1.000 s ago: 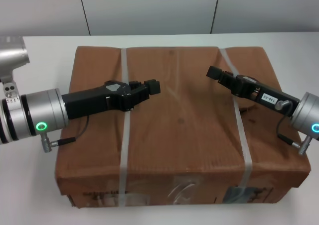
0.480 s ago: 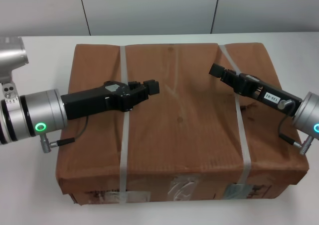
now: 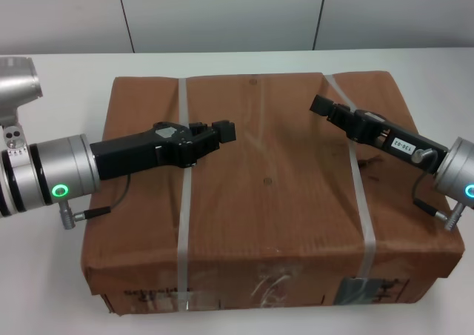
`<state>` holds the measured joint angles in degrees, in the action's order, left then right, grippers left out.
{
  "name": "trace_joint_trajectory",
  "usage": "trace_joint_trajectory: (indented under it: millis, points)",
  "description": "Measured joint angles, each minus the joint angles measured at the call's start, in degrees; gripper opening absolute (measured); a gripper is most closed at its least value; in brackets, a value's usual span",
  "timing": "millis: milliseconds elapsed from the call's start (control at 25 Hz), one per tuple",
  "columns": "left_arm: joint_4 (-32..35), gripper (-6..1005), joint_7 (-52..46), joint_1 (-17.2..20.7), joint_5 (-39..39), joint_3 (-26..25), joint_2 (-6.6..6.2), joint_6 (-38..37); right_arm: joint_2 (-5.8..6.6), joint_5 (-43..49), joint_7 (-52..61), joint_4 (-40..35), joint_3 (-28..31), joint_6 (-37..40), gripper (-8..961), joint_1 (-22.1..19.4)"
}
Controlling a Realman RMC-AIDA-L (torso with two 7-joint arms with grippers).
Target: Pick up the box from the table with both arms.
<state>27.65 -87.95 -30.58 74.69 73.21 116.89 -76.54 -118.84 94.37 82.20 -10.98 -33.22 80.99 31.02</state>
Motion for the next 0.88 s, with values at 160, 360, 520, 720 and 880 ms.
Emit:
trace_joint_trajectory:
  millis: [160, 360, 520, 720, 880]
  points:
    - [-0.05, 110, 0.02, 0.06, 0.0, 0.0, 0.0, 0.07, -0.02, -0.48, -0.02, -0.01, 0.0, -0.19, 25, -0.03]
    - [-0.06, 110, 0.05, 0.08, 0.0, 0.0, 0.0, 0.16, 0.0, -0.57, -0.05, -0.01, 0.0, -0.23, 25, -0.11]
    - [-0.05, 110, 0.06, 0.08, 0.0, 0.0, 0.0, 0.17, -0.04, -0.57, -0.09, -0.01, 0.0, -0.27, 25, -0.18]
    - [-0.06, 110, 0.06, 0.09, 0.0, 0.0, 0.0, 0.2, -0.06, -0.6, -0.11, -0.01, 0.0, -0.28, 25, -0.18]
    - [-0.06, 110, 0.06, 0.09, 0.0, 0.0, 0.0, 0.23, -0.07, -0.6, -0.11, 0.0, 0.0, -0.25, 25, -0.18]
